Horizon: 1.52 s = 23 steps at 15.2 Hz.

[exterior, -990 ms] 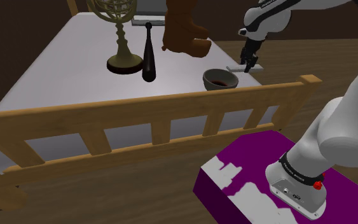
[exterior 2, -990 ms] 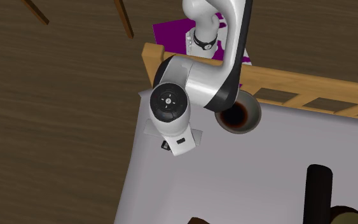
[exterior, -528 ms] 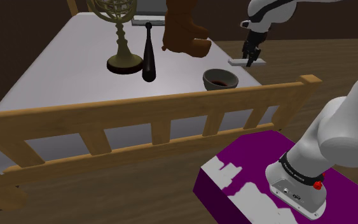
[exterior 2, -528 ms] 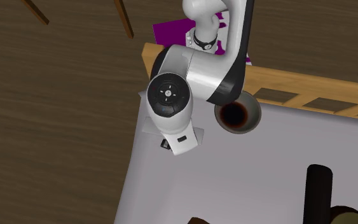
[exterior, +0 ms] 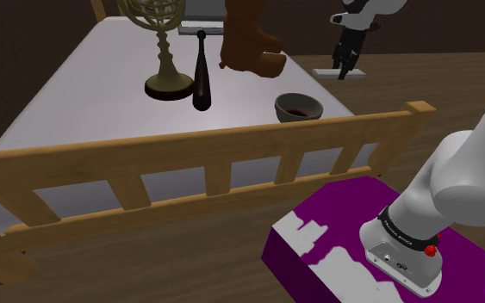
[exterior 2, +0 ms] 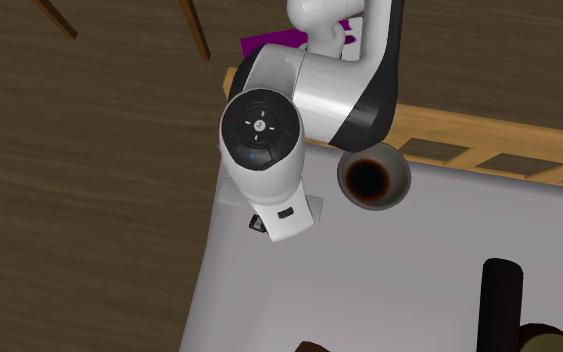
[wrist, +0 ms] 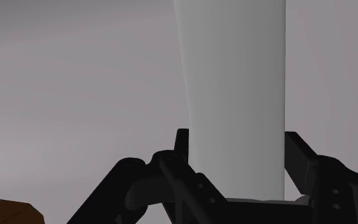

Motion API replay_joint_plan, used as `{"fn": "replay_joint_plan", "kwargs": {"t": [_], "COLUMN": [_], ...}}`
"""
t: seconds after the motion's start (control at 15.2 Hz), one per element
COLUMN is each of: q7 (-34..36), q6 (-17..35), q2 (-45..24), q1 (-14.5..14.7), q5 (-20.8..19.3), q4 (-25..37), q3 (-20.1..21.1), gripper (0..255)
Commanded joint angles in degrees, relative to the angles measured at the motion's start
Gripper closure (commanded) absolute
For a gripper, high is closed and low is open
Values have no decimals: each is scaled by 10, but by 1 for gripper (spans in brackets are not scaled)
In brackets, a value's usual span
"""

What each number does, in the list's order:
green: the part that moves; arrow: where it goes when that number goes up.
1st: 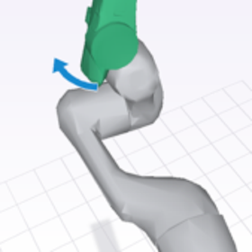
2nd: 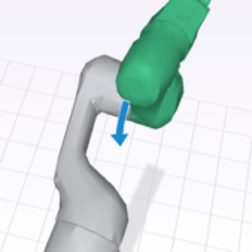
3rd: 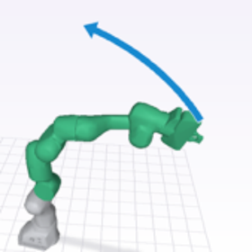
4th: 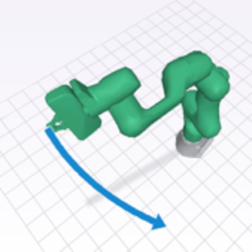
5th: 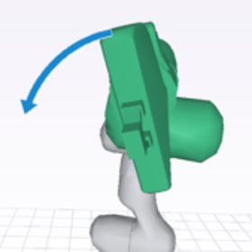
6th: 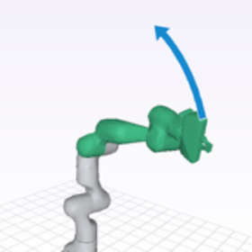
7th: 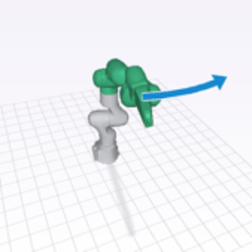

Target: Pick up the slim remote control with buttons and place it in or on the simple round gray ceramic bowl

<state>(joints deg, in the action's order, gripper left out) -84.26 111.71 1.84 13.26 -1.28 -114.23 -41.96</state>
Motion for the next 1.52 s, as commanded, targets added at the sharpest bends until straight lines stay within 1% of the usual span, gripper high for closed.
{"fn": "replay_joint_plan", "kwargs": {"t": [0.0, 0.26, 0.53, 0.79, 1.12, 1.45], "q7": [2, 5, 82, 153, 233, 307], "q6": [-15, -42, -37, -36, -36, -35], "q2": [4, 10, 71, 116, 155, 175], "q1": [0, 1, 24, 41, 62, 87], "q5": [-3, -7, -43, -62, -67, -59], "q4": [12, 34, -21, -65, -105, -130], "q3": [1, 2, 42, 84, 139, 190], "gripper": [255, 255, 255, 255, 255, 255]}}
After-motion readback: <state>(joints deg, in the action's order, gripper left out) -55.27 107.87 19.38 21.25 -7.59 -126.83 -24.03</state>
